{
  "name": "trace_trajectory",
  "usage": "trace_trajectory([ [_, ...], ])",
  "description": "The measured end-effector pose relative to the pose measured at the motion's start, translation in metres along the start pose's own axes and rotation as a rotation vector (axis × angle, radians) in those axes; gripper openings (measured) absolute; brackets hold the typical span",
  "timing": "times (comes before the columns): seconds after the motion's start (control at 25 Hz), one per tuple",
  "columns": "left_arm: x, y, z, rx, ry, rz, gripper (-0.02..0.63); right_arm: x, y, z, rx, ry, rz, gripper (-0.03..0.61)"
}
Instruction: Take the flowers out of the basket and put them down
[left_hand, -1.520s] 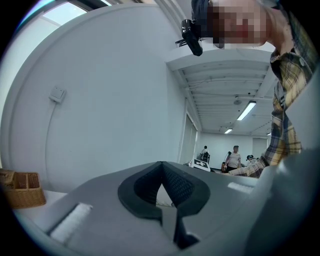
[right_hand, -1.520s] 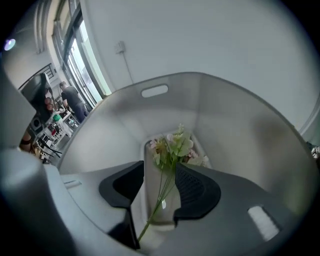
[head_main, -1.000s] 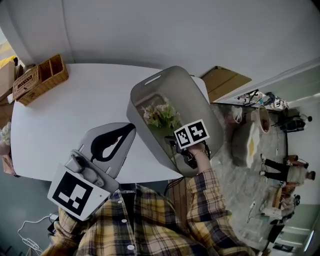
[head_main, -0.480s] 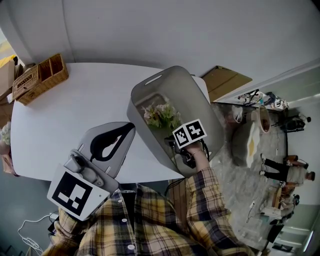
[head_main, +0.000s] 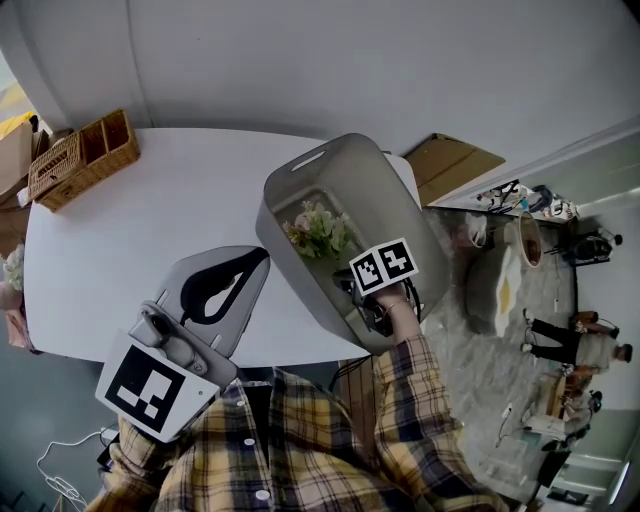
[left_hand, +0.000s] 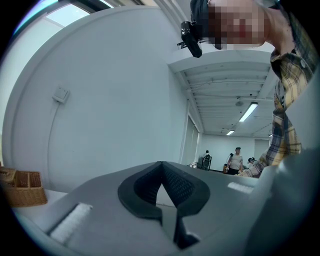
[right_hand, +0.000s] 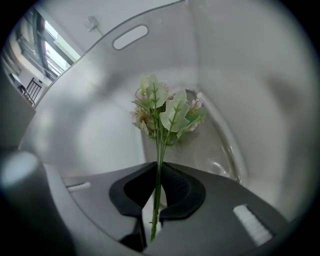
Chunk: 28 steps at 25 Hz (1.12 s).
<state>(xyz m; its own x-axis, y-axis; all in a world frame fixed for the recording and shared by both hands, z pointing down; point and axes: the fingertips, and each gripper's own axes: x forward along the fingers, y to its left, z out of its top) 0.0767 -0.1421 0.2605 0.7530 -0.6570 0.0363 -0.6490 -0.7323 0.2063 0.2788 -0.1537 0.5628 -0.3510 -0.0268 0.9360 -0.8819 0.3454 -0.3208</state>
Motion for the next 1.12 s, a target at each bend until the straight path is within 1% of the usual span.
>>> trace_trajectory([
  [0.4, -0.004, 0.000, 0.003, 0.009, -0.002, 0.005, 0.012, -0.009, -0.001, 0.009, -0.034, -0.054, -0.016, 0.019],
  [0.76, -0.006, -0.003, 0.004, 0.020, -0.004, 0.002, 0.012, -0.040, 0.013, 0.032, -0.051, -0.202, -0.007, 0.018],
  [1.04, -0.004, -0.012, 0.005, 0.027, -0.006, -0.011, 0.012, -0.083, 0.040, 0.048, -0.109, -0.334, 0.008, 0.018],
  [1.12, -0.004, -0.014, 0.005, 0.030, -0.007, -0.015, 0.012, -0.098, 0.048, 0.052, -0.132, -0.378, -0.002, 0.018],
])
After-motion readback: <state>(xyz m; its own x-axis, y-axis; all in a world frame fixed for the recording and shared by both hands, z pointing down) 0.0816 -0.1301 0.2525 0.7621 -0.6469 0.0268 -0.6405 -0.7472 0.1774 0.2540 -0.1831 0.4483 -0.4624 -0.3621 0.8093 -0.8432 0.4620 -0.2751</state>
